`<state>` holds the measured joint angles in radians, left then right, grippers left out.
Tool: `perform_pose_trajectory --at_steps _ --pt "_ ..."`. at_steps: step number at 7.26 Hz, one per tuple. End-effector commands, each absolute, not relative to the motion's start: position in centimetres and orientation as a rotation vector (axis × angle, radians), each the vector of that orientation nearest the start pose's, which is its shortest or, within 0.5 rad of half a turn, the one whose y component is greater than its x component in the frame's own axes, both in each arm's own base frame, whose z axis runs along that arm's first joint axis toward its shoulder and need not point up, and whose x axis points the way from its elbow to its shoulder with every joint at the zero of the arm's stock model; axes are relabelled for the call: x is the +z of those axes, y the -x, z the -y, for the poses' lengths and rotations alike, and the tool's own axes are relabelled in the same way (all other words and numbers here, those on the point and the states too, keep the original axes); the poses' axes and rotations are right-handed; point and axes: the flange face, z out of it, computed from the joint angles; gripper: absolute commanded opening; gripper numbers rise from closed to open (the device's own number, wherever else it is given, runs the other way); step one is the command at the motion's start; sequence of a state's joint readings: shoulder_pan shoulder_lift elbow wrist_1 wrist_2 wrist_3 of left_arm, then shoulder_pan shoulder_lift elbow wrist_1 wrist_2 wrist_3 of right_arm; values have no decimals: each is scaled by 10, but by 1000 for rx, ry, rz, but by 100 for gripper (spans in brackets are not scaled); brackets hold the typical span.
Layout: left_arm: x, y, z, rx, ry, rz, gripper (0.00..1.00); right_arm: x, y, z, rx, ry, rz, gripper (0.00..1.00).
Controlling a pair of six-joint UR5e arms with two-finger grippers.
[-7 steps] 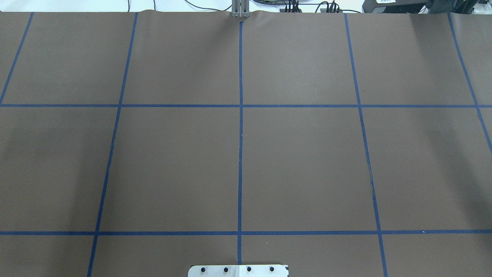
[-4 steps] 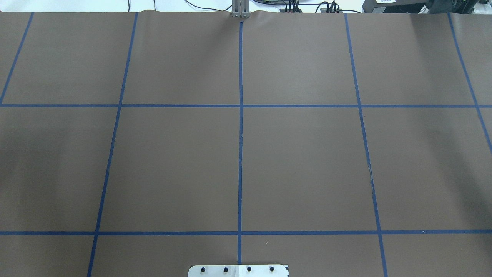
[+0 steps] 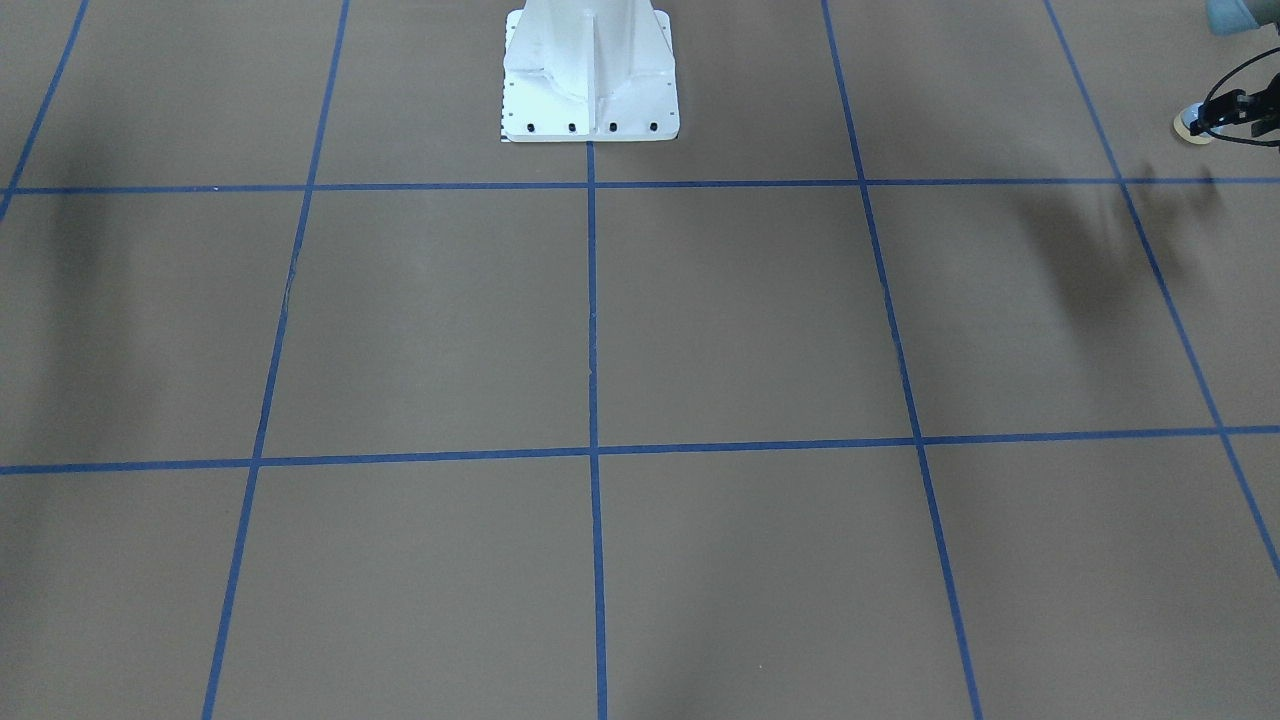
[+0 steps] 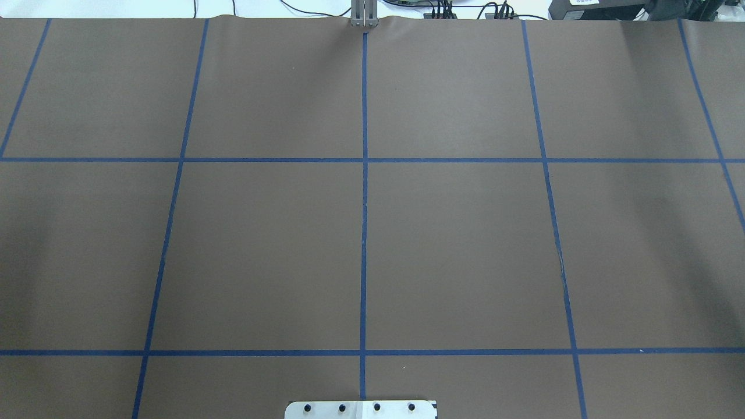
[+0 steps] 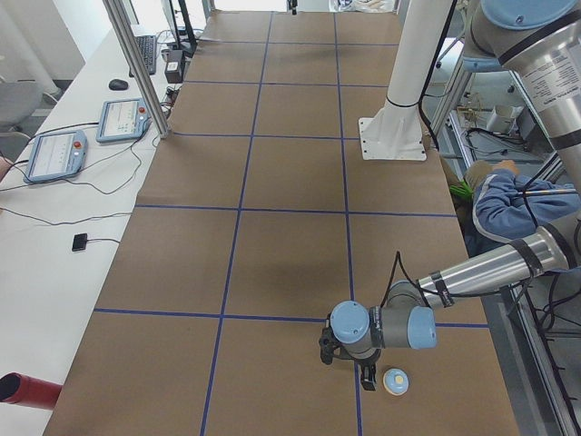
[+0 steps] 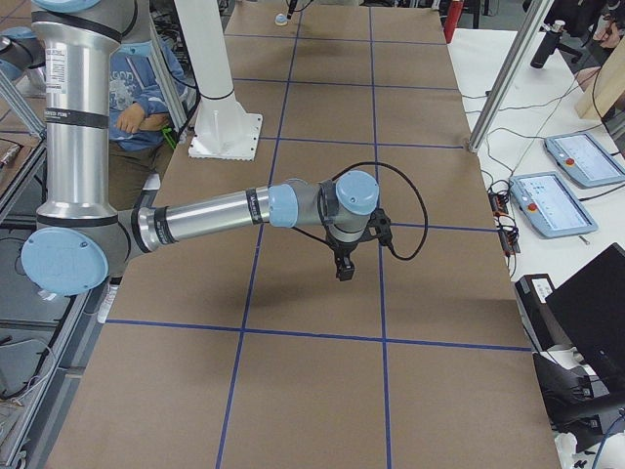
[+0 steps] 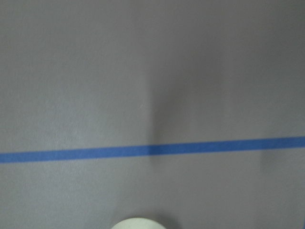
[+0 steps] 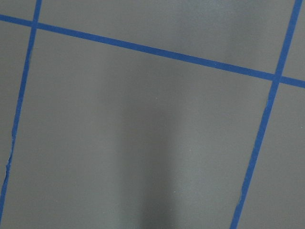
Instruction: Place and press bell with both arms
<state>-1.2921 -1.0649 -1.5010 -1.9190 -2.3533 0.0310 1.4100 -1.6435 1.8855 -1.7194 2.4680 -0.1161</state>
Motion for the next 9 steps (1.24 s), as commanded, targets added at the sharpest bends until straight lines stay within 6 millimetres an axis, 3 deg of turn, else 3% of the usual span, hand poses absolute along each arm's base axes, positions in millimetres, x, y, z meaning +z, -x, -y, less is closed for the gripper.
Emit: perform_pose_trajectory --at_steps 1,3,4,6,9 --pt "851 6 204 295 302 -766 99 542 28 456 -330 -83 924 100" --pt "851 6 204 405 257 -780 99 542 33 456 -339 -80 926 100" --pt "862 4 197 423 290 -746 99 541 33 456 -342 -81 926 100" --pt "877 7 184 397 333 -754 99 540 39 455 -354 -76 927 100" --pt "873 1 186 332 356 -817 99 540 42 454 -362 -74 928 100"
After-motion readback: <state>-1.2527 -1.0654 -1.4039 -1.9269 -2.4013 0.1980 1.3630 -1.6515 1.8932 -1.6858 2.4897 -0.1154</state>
